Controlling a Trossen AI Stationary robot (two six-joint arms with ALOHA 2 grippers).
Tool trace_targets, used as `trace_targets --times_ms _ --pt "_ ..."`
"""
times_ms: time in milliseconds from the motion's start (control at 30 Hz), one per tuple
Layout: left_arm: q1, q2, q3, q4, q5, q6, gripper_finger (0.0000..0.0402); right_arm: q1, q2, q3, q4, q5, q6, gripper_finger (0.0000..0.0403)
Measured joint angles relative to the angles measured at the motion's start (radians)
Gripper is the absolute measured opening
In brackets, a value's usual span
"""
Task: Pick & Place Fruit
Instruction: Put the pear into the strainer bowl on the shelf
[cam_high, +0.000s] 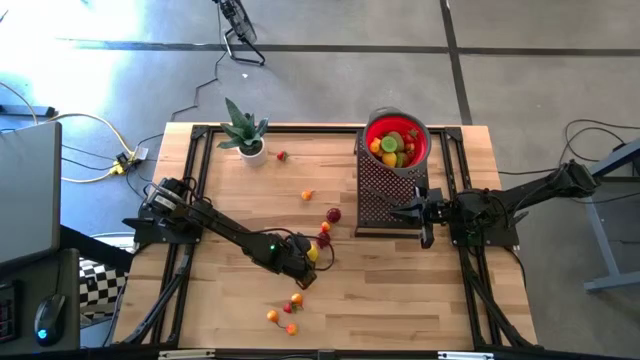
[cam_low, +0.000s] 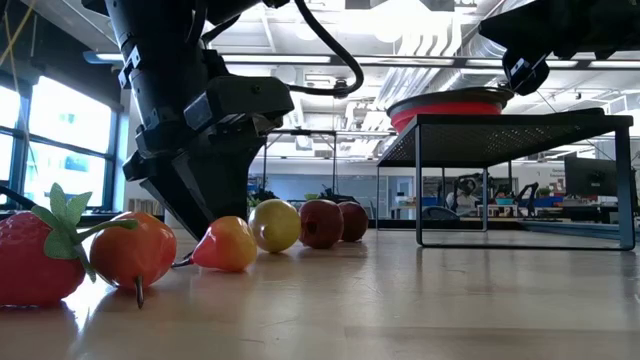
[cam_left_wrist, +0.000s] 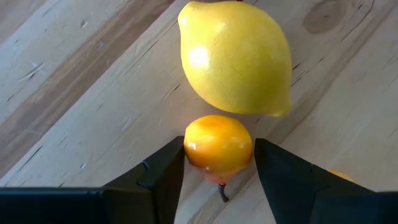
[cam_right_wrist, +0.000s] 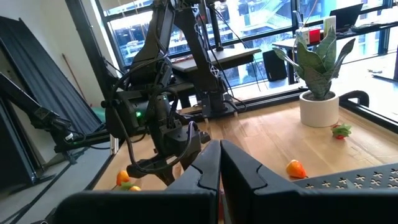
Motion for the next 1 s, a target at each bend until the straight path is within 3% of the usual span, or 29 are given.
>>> trace_targets --times_ms 367,800,1000 --pt "0.0 0.0 0.0 -0.001 0.002 -0.005 0.0122 0.0 0.0 0.0 -0.001 -0.003 0.0 0.0005" --pt "-0.001 0.0 0.0 0.001 0.002 -0.007 0.0121 0.0 0.0 0.0 -0.024 -0.004 0.0 0.0005" --pt "-0.001 0.0 0.0 0.004 0.002 0.0 0.0151 0.0 0.0 0.0 -0.024 -0.004 0.0 0.0005"
